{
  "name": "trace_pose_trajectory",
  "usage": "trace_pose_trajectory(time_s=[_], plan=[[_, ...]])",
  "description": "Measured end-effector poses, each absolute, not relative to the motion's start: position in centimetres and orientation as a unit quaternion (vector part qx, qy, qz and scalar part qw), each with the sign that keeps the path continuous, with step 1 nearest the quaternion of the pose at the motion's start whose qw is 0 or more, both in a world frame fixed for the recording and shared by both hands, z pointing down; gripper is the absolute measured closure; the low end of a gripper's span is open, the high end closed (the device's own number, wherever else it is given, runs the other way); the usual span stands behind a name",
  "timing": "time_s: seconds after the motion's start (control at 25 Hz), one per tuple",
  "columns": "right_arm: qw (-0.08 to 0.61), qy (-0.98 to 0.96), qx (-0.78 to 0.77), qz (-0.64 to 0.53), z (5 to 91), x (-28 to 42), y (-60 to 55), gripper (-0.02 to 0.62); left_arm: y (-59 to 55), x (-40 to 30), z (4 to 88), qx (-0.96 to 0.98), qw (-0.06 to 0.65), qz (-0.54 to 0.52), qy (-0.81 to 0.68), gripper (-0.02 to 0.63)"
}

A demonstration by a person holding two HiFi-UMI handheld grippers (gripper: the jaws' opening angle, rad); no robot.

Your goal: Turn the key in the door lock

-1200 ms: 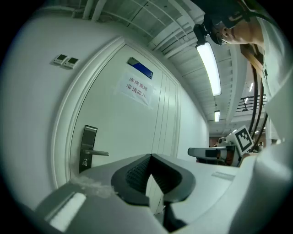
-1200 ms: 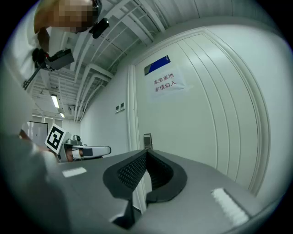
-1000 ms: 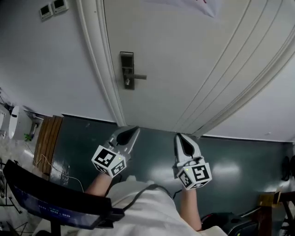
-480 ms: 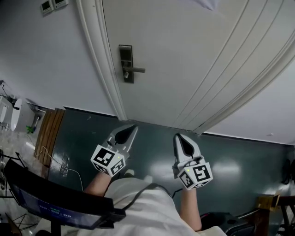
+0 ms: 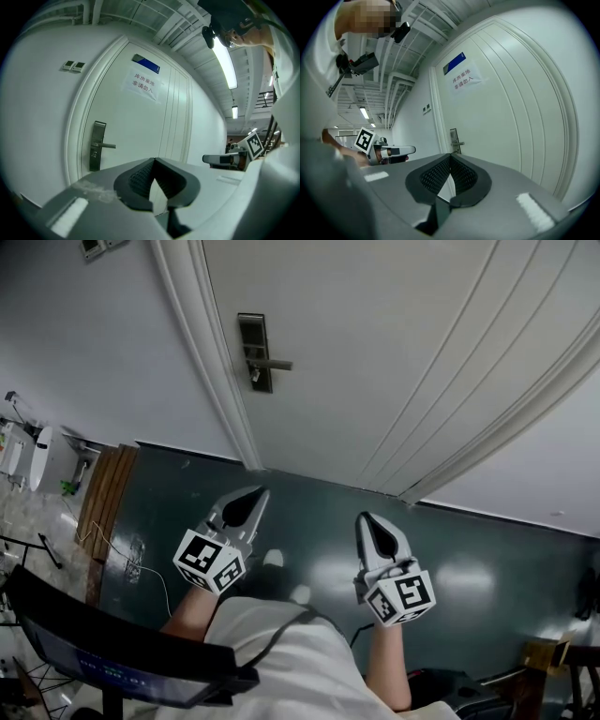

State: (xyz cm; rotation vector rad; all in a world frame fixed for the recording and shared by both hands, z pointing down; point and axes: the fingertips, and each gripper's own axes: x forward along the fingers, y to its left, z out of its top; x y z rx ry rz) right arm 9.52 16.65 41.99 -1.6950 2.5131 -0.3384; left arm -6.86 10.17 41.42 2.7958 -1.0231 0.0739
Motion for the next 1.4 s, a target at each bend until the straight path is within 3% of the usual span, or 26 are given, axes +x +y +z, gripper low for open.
trace_pose_trajectory(time_s=[1.4], plan=[[0.006, 0.835, -0.543, -0.091, 40.3, 5.9, -8.8, 0.588, -14.2, -6.3, 43.7, 0.947, 0.073, 0.052, -0.310, 0.600]])
